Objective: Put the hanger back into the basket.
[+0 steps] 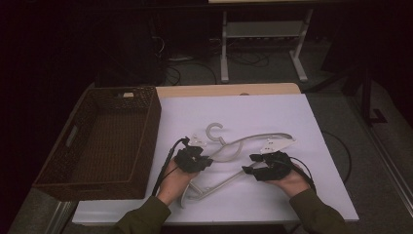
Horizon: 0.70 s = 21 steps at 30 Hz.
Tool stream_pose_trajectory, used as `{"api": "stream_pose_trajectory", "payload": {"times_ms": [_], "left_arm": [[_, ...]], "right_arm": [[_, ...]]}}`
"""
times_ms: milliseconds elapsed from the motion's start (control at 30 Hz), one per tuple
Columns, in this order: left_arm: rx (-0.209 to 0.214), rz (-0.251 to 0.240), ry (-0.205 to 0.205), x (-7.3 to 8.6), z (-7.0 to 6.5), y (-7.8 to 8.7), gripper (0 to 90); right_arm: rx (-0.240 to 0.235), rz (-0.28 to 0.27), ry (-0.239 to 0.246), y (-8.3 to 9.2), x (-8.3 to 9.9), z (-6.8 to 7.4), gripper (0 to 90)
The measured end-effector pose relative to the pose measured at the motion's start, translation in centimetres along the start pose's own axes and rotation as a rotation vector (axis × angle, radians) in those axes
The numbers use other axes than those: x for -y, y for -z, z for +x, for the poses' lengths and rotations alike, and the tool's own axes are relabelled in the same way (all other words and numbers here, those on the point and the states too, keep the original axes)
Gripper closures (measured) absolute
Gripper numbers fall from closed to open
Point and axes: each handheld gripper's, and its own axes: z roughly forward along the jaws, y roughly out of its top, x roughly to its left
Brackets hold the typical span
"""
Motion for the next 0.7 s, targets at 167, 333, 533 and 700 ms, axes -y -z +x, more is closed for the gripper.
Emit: {"api": "stream_pose_trajectory", "payload": {"times_ms": [167,333,533,700], "left_arm": [[0.0,-0.007,-0.003,-0.6,0.2,0.6,81.7],[-0.006,-0.025,0.016,-1.2,0.6,1.5,81.8],[-0.013,-0.034,0.04,-1.9,1.1,2.8,81.8],[-0.026,-0.035,0.036,-2.8,1.4,4.5,81.8]], "right_arm": [[0.005,-0.041,0.003,0.8,0.0,-0.2,30.3],[0.018,-0.075,-0.007,2.0,0.6,0.4,23.4],[0.033,-0.12,0.005,2.9,1.7,0.9,13.4],[0.061,-0.165,-0.001,3.6,2.3,1.0,6.9]]}}
